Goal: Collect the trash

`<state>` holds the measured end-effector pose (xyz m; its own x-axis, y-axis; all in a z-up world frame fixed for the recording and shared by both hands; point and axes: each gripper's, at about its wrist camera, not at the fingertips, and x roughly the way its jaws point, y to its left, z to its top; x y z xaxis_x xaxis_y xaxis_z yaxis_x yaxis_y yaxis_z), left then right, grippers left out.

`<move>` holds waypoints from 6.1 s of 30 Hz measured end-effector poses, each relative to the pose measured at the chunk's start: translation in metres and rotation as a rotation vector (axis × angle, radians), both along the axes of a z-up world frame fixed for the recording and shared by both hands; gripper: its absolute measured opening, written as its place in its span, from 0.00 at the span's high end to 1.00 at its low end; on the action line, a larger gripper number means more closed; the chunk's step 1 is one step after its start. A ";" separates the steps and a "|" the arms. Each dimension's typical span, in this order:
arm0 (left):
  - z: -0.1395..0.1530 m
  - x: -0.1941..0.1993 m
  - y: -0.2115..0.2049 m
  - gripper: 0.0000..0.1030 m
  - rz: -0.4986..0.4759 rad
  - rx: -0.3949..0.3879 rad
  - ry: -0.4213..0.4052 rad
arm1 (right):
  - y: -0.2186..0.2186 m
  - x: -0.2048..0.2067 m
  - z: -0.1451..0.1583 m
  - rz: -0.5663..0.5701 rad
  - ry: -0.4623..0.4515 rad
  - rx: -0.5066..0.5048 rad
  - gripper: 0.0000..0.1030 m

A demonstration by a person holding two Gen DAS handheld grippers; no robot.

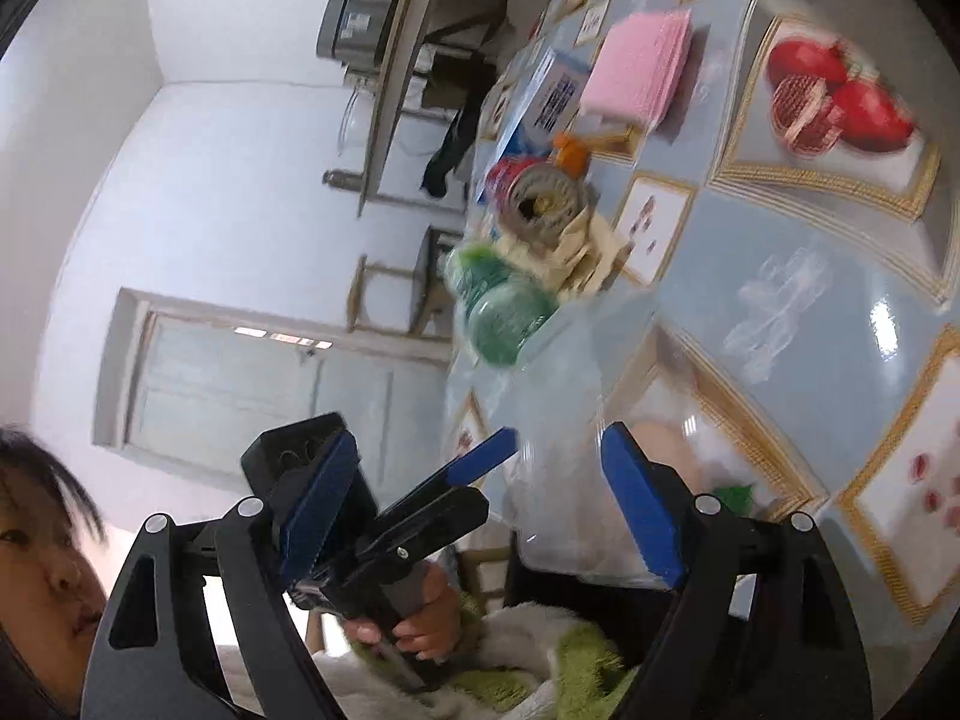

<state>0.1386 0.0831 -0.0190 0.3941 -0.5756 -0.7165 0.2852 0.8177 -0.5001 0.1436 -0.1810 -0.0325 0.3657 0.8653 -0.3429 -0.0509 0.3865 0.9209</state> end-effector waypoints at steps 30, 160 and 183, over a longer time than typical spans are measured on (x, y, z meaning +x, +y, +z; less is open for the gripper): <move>-0.017 0.007 -0.012 0.08 0.050 0.200 0.039 | 0.053 0.203 0.022 0.188 -0.314 -0.995 0.17; 0.012 -0.021 -0.032 0.41 0.053 0.163 -0.083 | -0.025 -0.023 0.028 -0.185 -0.222 -0.882 0.24; -0.014 -0.030 -0.082 0.11 -0.103 0.311 -0.029 | -0.041 -0.024 -0.001 -0.213 -0.130 -0.789 0.24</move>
<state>0.1086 0.0006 -0.0334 0.3679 -0.3691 -0.8535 0.3850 0.8959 -0.2214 0.1199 -0.2225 -0.0332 0.5731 0.2958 -0.7643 0.0089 0.9303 0.3668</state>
